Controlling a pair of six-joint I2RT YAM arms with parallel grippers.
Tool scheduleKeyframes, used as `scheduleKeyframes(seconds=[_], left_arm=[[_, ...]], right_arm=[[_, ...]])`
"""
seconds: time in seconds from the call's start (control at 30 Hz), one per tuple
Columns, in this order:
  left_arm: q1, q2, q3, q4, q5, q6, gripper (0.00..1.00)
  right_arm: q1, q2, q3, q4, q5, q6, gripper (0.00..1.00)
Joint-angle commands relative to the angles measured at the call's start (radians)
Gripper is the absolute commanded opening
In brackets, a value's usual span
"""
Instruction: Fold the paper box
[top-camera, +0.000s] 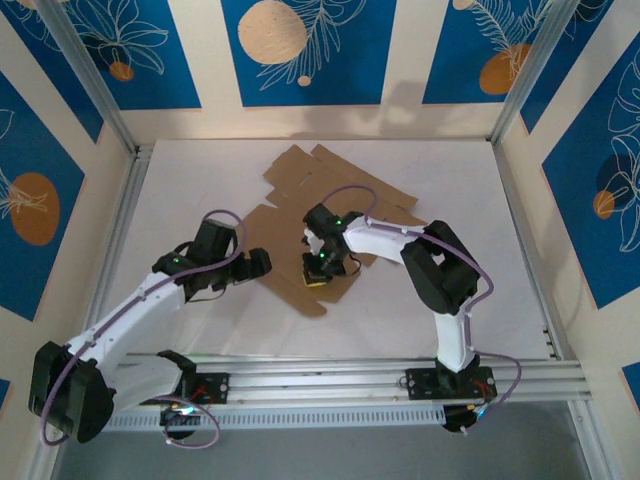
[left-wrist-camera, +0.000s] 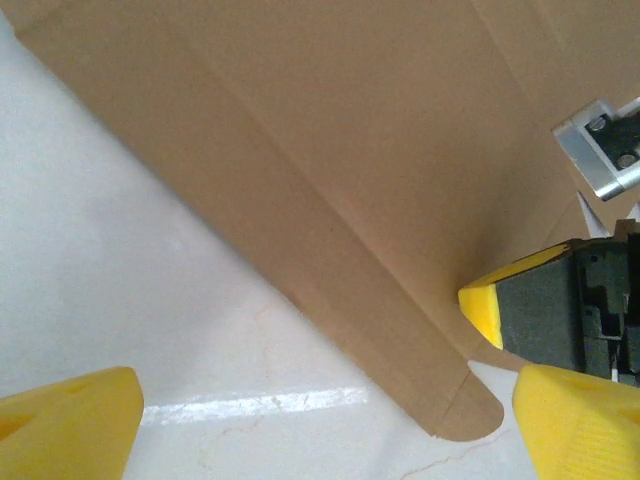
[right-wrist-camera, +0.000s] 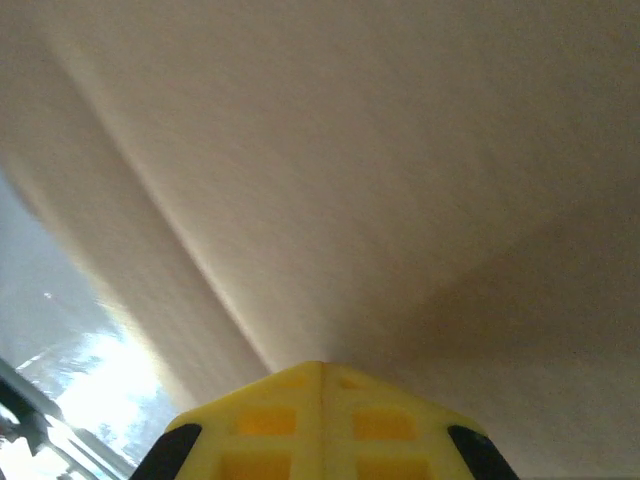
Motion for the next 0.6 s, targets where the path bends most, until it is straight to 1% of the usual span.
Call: scheduleKeyframes(seconds=[0.0,0.07,0.13,0.2,0.23,0.27,0.3,0.37,0.4,0.47,0.5,0.57], left_arm=[[0.012,-0.023,-0.01,0.021,0.041,-0.007,0.92],[0.011,0.003,0.002,0.031,0.046,-0.005,0.88],[0.011,0.05,0.014,0.052,0.061,-0.016,0.84],[0.01,0.126,0.009,0.119,0.12,-0.05,0.75],[0.011,0.167,0.006,0.16,0.156,-0.07,0.72],[0.008,0.216,-0.002,0.211,0.198,-0.094,0.67],[0.008,0.265,0.0,0.25,0.235,-0.116,0.61],[0.004,0.348,0.011,0.299,0.275,-0.148,0.52],[0.004,0.381,0.017,0.32,0.284,-0.156,0.47],[0.004,0.431,0.033,0.332,0.276,-0.158,0.41],[0.005,0.451,0.039,0.33,0.258,-0.159,0.39],[0.004,0.485,0.042,0.342,0.24,-0.16,0.37]], right_arm=[[-0.018,-0.002,-0.076,-0.06,-0.006,-0.048,0.0],[-0.026,-0.018,-0.118,-0.058,-0.039,-0.052,0.0],[-0.026,-0.045,-0.142,-0.041,-0.097,-0.054,0.0],[-0.031,-0.117,-0.145,0.012,-0.167,-0.046,0.06],[-0.037,-0.149,-0.13,0.03,-0.188,-0.049,0.11],[-0.046,-0.185,-0.103,0.047,-0.187,-0.05,0.2],[-0.065,-0.214,-0.066,0.052,-0.157,-0.041,0.3],[-0.116,-0.24,0.021,0.036,-0.1,-0.04,0.48],[-0.151,-0.25,0.068,0.023,-0.063,-0.06,0.54],[-0.217,-0.26,0.12,0.017,0.042,-0.094,0.73],[-0.275,-0.248,0.159,0.009,0.056,-0.106,0.75],[-0.376,-0.202,0.229,-0.015,0.047,-0.119,0.76]])
